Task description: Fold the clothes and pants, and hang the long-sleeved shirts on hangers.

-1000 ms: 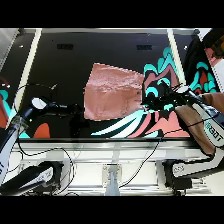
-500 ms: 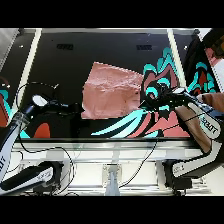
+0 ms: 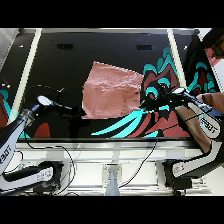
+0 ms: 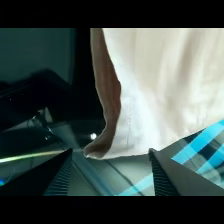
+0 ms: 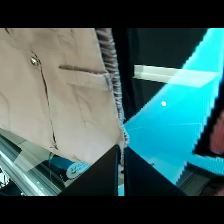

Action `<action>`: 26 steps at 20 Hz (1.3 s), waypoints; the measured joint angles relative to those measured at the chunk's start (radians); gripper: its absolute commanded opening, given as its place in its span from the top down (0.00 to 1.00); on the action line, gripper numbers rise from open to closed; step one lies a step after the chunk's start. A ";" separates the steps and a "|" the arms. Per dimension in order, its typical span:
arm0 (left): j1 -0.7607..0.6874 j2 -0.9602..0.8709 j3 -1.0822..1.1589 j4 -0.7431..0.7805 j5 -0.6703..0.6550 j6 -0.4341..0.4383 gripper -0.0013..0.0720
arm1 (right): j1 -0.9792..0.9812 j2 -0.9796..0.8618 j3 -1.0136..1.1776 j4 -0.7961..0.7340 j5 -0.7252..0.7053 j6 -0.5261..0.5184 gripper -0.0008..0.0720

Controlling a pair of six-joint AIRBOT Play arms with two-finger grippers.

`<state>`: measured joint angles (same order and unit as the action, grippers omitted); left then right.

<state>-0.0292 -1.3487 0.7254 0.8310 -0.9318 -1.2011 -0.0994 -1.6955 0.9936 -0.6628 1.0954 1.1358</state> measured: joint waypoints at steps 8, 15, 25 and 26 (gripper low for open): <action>0.044 -0.101 0.002 -0.217 -0.021 0.162 0.32 | 0.000 0.008 0.000 -0.001 0.003 -0.038 0.96; 0.054 -0.160 0.000 -0.285 -0.076 0.238 0.54 | 0.000 0.077 0.000 0.003 -0.031 -0.097 0.96; 0.061 -0.158 0.035 -0.296 -0.178 0.335 0.97 | 0.000 0.135 0.001 0.000 -0.011 -0.135 0.96; 0.066 -0.145 0.057 -0.296 -0.200 0.338 0.97 | 0.000 0.159 0.005 -0.001 -0.005 -0.142 0.96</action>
<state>0.0372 -1.4937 0.7826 0.5354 -1.1313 -0.8631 -0.0994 -1.5360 0.9989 -0.6636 1.0901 0.9936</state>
